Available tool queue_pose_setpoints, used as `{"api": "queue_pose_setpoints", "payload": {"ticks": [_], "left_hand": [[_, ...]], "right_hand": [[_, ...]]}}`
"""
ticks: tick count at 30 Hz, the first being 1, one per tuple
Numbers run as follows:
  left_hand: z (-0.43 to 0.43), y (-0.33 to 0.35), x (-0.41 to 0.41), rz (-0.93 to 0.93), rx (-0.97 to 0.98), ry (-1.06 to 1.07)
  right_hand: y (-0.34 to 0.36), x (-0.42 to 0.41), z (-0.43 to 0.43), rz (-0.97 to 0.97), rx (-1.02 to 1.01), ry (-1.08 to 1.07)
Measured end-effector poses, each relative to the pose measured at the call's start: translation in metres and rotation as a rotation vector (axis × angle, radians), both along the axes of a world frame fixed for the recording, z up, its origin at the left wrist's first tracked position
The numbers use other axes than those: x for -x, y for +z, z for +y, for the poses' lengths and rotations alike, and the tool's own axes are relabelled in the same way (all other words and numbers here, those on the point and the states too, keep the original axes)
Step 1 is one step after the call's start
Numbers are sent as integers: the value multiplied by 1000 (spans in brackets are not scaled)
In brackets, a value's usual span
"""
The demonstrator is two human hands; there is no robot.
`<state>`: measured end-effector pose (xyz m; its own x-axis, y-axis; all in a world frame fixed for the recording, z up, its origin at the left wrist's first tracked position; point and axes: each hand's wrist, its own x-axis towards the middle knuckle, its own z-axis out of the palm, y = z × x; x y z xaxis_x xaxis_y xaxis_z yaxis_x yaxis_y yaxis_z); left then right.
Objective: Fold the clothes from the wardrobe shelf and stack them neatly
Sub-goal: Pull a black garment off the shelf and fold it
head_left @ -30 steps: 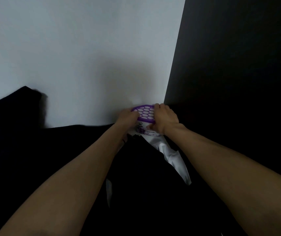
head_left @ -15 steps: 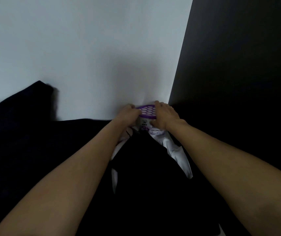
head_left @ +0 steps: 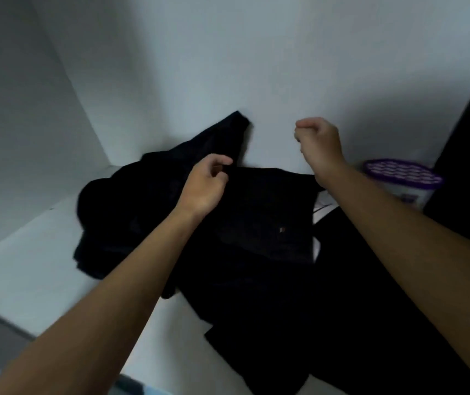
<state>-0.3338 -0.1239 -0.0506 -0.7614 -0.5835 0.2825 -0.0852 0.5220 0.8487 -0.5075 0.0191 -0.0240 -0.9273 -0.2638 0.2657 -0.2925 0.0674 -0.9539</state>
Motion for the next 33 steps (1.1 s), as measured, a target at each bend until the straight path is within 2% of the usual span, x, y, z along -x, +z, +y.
{"api": "queue_pose_setpoints", "payload": {"ticks": [4,8,12,17,21,23,25,29,31,33], "left_hand": [[-57,-21,-61,-291,327,170],[-91,-31,-103,-565,444,114],[-118,-36,-134,-582,560,91],[-134,-39,-148,-517,647,79],[-143,-42,-145,-586,658,99],[-155,-45,-147,-562,566,152],[-169,-51,-154,-486,382,199],[-203,-62,-175,-341,47,305],[-214,-68,-182,-286,-178,324],[-216,-72,-190,-253,-233,236]], "right_hand": [[-11,-46,-37,-23,-112,221],[-21,-86,-62,46,-422,412],[-24,-115,-91,153,-689,436],[-31,-144,-118,226,-1205,533],[-39,-162,-121,314,-1381,469],[-45,-168,-113,376,-1392,436],[-50,-175,-103,403,-1327,410],[-55,-202,-103,324,-895,338],[-60,-221,-120,300,-790,321],[-68,-239,-143,219,-756,380]]}}
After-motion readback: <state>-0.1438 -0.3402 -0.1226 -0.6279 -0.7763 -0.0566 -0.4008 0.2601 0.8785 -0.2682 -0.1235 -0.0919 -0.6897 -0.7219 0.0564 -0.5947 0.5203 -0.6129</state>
